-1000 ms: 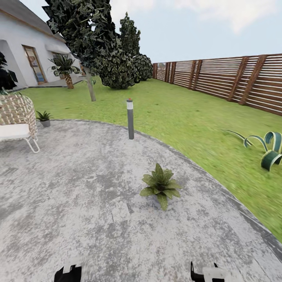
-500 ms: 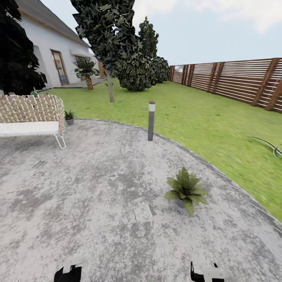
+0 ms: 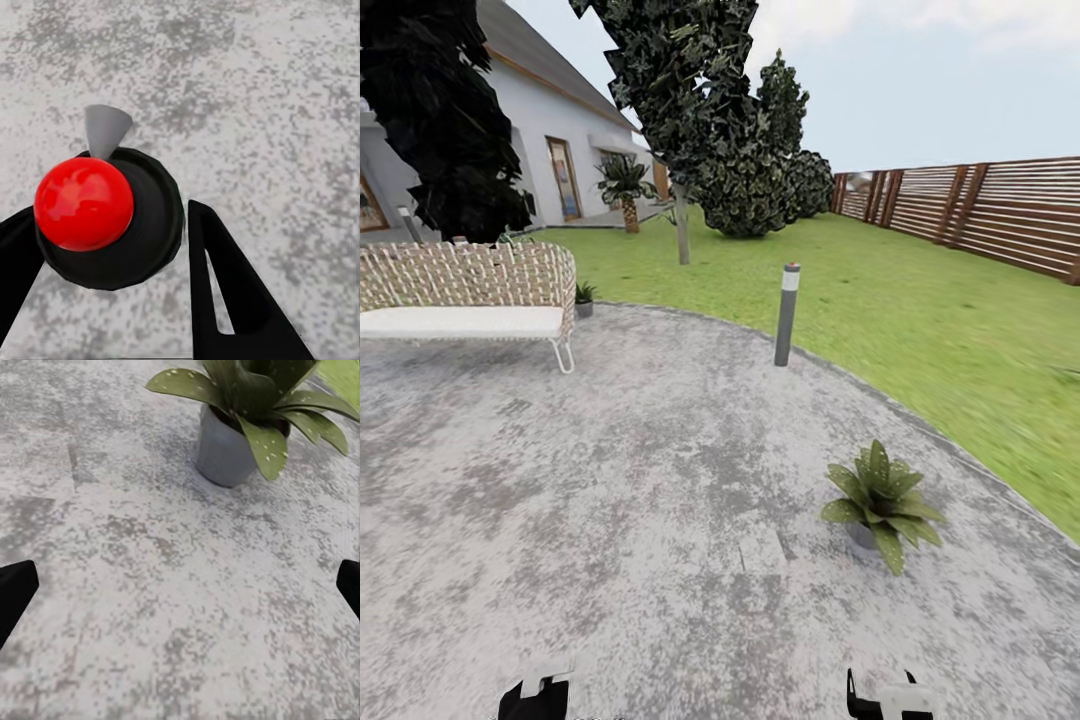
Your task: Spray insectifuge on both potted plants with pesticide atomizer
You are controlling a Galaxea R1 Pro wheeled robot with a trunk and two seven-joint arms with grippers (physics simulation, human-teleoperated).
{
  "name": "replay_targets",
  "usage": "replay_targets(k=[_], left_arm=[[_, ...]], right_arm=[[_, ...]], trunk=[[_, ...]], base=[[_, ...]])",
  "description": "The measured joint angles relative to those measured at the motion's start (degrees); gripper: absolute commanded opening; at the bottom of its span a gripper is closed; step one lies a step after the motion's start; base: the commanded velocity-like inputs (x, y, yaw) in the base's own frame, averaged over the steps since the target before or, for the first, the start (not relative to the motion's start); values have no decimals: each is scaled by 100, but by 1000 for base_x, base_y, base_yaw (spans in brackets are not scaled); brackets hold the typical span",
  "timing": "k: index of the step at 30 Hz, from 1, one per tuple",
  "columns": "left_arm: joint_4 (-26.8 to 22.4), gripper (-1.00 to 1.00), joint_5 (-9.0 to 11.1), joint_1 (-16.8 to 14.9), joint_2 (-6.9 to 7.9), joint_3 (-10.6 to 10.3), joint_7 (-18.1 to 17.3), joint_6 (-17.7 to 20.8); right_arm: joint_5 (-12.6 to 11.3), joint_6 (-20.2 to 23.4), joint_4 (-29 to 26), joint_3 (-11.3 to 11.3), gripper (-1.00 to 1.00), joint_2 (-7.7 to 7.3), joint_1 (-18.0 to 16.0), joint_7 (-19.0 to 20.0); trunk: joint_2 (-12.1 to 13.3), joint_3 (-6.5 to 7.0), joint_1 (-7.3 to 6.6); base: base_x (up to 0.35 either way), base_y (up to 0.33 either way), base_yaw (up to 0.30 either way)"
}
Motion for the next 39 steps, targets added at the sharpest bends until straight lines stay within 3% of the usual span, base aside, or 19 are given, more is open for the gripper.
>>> replay_targets(k=[14,19,39], left_arm=[[-5,-100,8,0,5,1,4,9],[-5,-100,8,0,4,1,7,9],[-5,-100,15,-1,-1,-1,0,0]], right_arm=[[2,0,0,0,100,1,0,8],[3,0,0,1,100,0,0,8],[3,0,-2,1,100,4,1,8]], trunk=[[40,93,-22],[239,212,-131],[241,359,-132]], base=[[0,0,226],[0,0,216],[0,0,131]])
